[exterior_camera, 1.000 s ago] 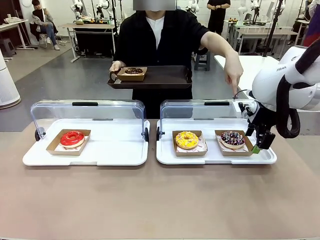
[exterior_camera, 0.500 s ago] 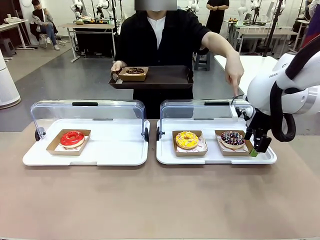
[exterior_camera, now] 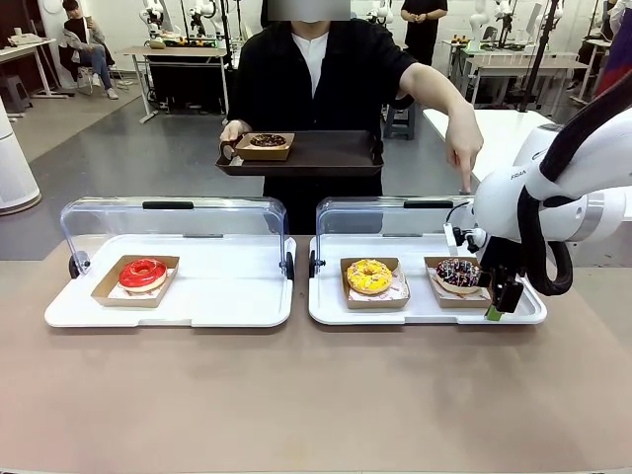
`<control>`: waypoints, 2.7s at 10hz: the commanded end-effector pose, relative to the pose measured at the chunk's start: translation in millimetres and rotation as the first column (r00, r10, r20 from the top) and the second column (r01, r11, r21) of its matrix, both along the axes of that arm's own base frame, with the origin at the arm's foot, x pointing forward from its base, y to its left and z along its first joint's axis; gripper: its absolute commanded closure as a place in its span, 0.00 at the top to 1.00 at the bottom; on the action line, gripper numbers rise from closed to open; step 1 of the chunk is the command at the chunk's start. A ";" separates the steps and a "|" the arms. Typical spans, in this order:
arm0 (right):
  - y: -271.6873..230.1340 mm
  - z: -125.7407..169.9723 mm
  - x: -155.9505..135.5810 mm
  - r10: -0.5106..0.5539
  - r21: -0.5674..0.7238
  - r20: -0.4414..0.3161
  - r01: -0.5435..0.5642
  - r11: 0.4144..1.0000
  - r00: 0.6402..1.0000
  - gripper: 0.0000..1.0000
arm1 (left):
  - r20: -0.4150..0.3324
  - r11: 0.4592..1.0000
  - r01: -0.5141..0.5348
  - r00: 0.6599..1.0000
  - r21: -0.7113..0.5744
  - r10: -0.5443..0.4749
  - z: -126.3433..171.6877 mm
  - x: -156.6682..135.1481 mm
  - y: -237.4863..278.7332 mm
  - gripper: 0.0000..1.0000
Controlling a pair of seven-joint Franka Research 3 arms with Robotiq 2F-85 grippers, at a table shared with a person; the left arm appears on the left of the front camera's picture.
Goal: Provide the desired donut to the person.
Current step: Pick up and lift the Paper togo box containing the Donut pointed at by the person.
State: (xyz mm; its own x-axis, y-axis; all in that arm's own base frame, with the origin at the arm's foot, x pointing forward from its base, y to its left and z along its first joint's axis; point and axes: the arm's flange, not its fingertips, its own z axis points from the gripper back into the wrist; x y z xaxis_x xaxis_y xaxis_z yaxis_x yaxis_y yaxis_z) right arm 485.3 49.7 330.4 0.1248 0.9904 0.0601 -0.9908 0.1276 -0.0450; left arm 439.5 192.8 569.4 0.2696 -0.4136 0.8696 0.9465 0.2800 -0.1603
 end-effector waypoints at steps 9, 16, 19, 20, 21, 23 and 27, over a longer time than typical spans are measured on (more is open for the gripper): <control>-4.4 5.2 3.4 -0.032 -0.017 0.007 0.032 0.999 0.999 0.67 | 0.006 1.000 0.001 1.000 0.000 -0.001 1.1 -0.5 0.2 1.00; -4.6 8.5 3.5 -0.034 -0.024 -0.002 0.034 0.999 0.999 0.00 | 0.006 1.000 0.001 1.000 0.000 -0.001 1.1 -0.5 0.2 1.00; -3.8 9.7 3.9 -0.032 -0.024 -0.002 0.032 0.999 0.999 0.00 | 0.006 1.000 0.001 1.000 0.000 -0.001 1.1 -0.5 0.2 1.00; -3.4 12.3 2.1 -0.028 -0.022 0.002 0.028 0.999 1.000 0.00 | 0.006 1.000 0.001 1.000 0.000 -0.001 1.1 -0.5 0.2 1.00; -0.7 22.1 -5.6 -0.007 -0.017 0.008 0.007 1.000 1.000 0.00 | 0.006 1.000 0.001 1.000 0.000 -0.001 1.1 -0.5 0.2 1.00; 8.9 64.9 -36.0 -0.019 -0.040 -0.002 0.019 0.999 1.000 0.00 | 0.006 1.000 0.001 1.000 0.000 -0.001 1.1 -0.5 0.2 1.00; 23.9 162.3 -113.9 0.015 -0.086 0.025 -0.013 0.996 1.000 0.00 | 0.006 1.000 0.001 1.000 0.000 -0.001 1.1 -0.5 0.2 1.00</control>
State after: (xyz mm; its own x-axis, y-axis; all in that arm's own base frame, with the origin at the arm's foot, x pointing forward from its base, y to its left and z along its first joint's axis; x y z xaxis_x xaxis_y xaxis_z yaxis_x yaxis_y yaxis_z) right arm 390.4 67.6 480.2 0.1071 0.9942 0.0065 -0.9915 0.1073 -0.0730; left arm 439.7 192.8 569.0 0.2703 -0.4134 0.8695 0.9464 0.2799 -0.1611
